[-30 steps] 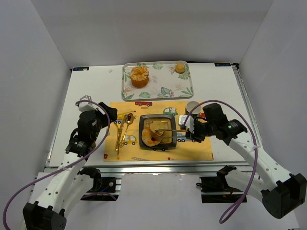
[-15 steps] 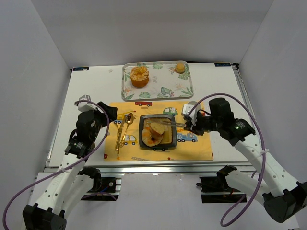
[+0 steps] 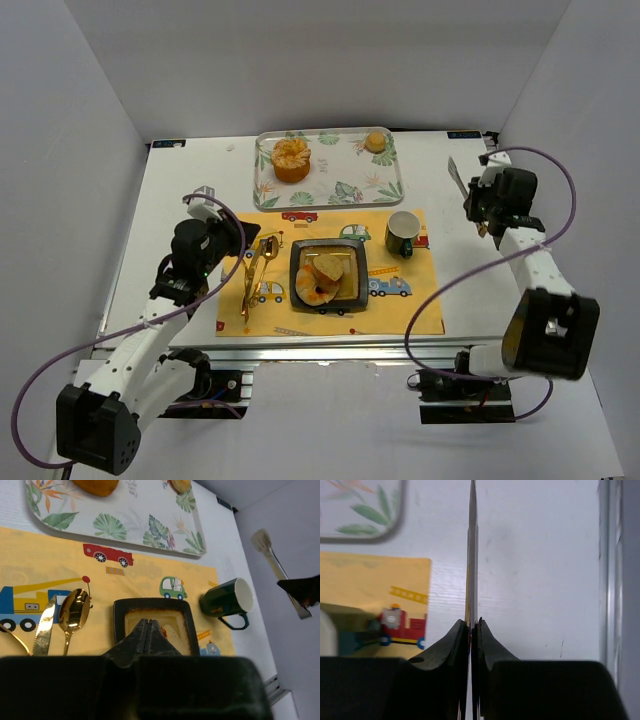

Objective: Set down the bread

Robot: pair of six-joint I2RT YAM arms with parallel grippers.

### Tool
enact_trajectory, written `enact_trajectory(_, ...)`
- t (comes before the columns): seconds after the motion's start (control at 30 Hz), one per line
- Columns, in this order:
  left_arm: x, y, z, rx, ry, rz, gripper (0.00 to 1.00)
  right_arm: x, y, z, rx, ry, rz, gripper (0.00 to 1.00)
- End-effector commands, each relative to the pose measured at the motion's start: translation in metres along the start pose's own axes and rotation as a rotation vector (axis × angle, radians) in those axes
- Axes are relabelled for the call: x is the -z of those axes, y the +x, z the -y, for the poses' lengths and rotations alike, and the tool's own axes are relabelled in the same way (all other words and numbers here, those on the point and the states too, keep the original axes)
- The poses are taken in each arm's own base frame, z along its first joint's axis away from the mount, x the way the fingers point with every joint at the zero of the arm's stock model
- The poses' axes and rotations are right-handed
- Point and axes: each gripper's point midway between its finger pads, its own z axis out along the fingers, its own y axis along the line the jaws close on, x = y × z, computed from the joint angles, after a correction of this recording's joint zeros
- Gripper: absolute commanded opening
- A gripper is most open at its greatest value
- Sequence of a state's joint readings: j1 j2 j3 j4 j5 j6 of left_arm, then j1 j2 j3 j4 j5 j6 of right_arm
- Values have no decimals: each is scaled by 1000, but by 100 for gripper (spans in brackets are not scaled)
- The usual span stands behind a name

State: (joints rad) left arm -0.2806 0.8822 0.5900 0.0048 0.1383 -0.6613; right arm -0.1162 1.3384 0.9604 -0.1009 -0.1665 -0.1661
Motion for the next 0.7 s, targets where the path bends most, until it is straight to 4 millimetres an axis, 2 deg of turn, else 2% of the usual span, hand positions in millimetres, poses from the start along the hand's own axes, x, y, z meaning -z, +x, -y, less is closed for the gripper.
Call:
enact_trajectory(0.0, -3, -6, 15, -19, 71, 0, 15, -33, 30, 24, -78, 52, -27, 0)
enact_trajectory(0.03, -4, -4, 15, -17, 67, -6, 24, -47, 46, 29, -82, 53, -61, 0)
enact_trajectory(0.1, -5, -4, 11, -19, 45, -7, 44, -55, 63, 36, -98, 61, -99, 2)
enact_trajectory(0.13, -4, -4, 9, -21, 35, -9, 50, -62, 71, 36, -108, 46, -129, 16)
enact_trajectory(0.17, -4, -6, 8, -24, 28, -6, 54, -63, 78, 35, -107, 38, -159, 24)
enact_trajectory(0.2, -3, -6, 6, -26, 17, -1, 59, -66, 85, 35, -99, 36, -181, 39)
enact_trajectory(0.37, -3, -4, 3, -16, 5, 1, 66, -58, 105, 37, -99, 43, -283, 69)
enact_trajectory(0.4, -3, -4, 3, -12, 4, 3, 67, -53, 113, 38, -108, 61, -326, 81)
enact_trajectory(0.5, -2, -2, 1, -7, 2, 1, 68, -41, 105, 47, -111, 119, -346, 86)
enact_trajectory(0.57, -2, 0, 1, -7, 4, -8, 68, -36, 90, 50, -95, 127, -319, 87)
enact_trajectory(0.67, -3, 2, 1, -8, 8, -19, 67, -23, 54, 46, -32, 110, -214, 88)
